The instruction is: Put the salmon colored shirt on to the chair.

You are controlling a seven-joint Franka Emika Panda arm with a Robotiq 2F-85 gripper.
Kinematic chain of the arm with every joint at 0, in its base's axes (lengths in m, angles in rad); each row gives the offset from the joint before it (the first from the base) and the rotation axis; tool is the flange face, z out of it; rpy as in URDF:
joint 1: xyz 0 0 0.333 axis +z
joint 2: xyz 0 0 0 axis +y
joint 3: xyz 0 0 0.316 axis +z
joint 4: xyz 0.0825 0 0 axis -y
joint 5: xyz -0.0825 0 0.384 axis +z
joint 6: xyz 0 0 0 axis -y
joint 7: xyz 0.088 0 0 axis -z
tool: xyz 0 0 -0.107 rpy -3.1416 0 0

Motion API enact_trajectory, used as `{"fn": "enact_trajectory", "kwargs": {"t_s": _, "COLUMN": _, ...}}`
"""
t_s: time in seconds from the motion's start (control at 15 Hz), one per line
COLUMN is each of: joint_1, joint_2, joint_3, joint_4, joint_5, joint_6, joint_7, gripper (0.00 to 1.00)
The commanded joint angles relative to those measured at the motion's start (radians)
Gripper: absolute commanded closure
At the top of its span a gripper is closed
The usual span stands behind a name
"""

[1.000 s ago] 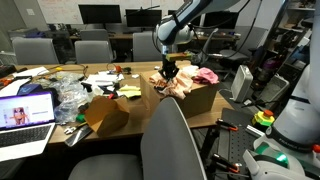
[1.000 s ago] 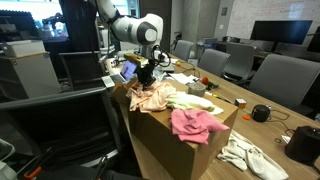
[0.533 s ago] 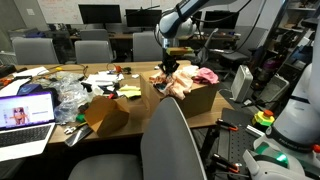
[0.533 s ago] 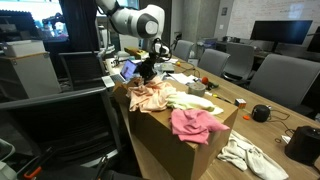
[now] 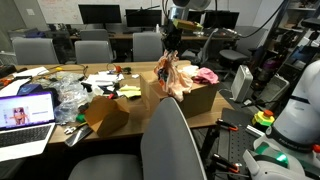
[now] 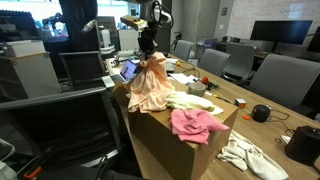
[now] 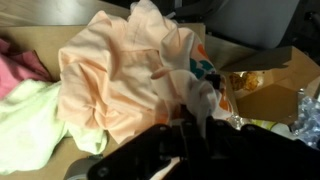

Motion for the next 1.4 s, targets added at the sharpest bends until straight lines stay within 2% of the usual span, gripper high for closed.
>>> {"fn": "enact_trajectory", "kwargs": {"t_s": 0.0, "joint_1": 0.006, "joint_2": -0.142, "joint_3": 0.005, "joint_4": -0.04, "joint_5": -0.02, "joint_6": -0.023, "joint_7": 0.029, "gripper": 0.98}}
{"fn": "enact_trajectory", "kwargs": {"t_s": 0.73, "joint_1": 0.013, "joint_2": -0.368, "joint_3": 0.053, "joint_4": -0.012, "joint_5": -0.052, "joint_6": -0.13, "joint_7": 0.012, "gripper": 0.98}}
{"fn": "enact_trajectory", "kwargs": {"t_s": 1.33, "joint_1": 0.056, "joint_2": -0.522, "joint_3": 0.111, "joint_4": -0.009, "joint_5": -0.073, "joint_6": -0.271, "joint_7": -0.072, "gripper": 0.98}}
